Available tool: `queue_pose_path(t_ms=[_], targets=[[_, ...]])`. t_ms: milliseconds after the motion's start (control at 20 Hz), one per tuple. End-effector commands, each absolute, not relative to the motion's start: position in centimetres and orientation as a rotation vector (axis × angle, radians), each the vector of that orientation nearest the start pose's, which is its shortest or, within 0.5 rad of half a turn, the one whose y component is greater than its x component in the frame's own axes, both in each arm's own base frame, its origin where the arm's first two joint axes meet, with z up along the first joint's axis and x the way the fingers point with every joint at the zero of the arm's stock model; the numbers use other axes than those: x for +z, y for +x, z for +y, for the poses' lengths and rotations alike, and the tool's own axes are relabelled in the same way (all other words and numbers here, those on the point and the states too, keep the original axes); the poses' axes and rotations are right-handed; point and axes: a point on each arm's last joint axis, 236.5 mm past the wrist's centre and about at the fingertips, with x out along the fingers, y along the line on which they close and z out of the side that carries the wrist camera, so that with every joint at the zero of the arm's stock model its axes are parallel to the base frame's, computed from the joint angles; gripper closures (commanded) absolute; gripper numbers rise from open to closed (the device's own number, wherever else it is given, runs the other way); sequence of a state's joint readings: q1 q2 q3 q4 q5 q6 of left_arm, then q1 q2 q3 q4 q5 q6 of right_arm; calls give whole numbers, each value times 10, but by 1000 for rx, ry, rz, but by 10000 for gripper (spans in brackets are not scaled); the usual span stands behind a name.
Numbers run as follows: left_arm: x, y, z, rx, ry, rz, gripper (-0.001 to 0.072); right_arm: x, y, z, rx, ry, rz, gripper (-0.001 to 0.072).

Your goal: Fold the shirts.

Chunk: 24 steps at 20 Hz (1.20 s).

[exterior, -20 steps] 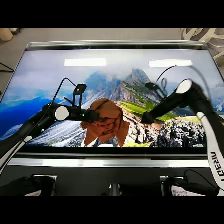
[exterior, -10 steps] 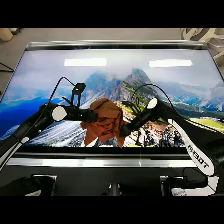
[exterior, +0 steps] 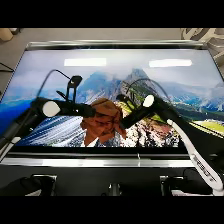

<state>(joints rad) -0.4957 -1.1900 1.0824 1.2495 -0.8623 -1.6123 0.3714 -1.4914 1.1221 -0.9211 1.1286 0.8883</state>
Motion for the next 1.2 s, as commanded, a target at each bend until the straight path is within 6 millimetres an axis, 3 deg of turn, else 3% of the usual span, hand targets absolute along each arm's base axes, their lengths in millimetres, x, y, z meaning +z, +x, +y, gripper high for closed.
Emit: queue_pose_path(t_ms=[0,50,100,150,200,250,300,350,400,500,550,700,800,900,1000,1150], targets=[[143,358,-237,-614,-33,889,683,87,363,220,905,-515,899,694],[190,360,-231,-627,-27,791,683,154,377,202,800,-598,733,694],[250,357,-225,-637,-34,665,683,235,381,179,666,-653,544,694],[312,346,-221,-653,-43,526,683,315,370,154,538,-684,353,694],[379,323,-217,-682,-53,365,684,381,348,134,449,-688,187,694],[434,298,-213,-707,-64,227,684,440,315,117,379,-654,27,695],[482,269,-207,-736,-78,99,684,480,284,106,340,-617,-103,695],[514,243,-202,-764,-89,10,684,506,256,97,323,-573,-195,695],[536,219,-199,-795,-100,-52,684,518,235,91,319,-527,-235,695],[548,193,-203,-857,-106,-85,684,506,218,84,340,-446,-168,695],[539,194,-206,-862,-85,-57,684,488,218,84,357,-455,-93,694],[484,237,-194,-709,62,106,684,425,226,78,382,-517,175,694],[430,275,-183,-576,120,277,683,368,234,69,390,-566,435,694],[356,302,-195,-553,179,477,683,291,239,74,451,-583,761,694],[263,320,-221,-578,209,695,683,208,245,89,533,-590,1033,693],[113,341,-262,-617,185,940,683,87,277,108,574,-589,1165,692]])
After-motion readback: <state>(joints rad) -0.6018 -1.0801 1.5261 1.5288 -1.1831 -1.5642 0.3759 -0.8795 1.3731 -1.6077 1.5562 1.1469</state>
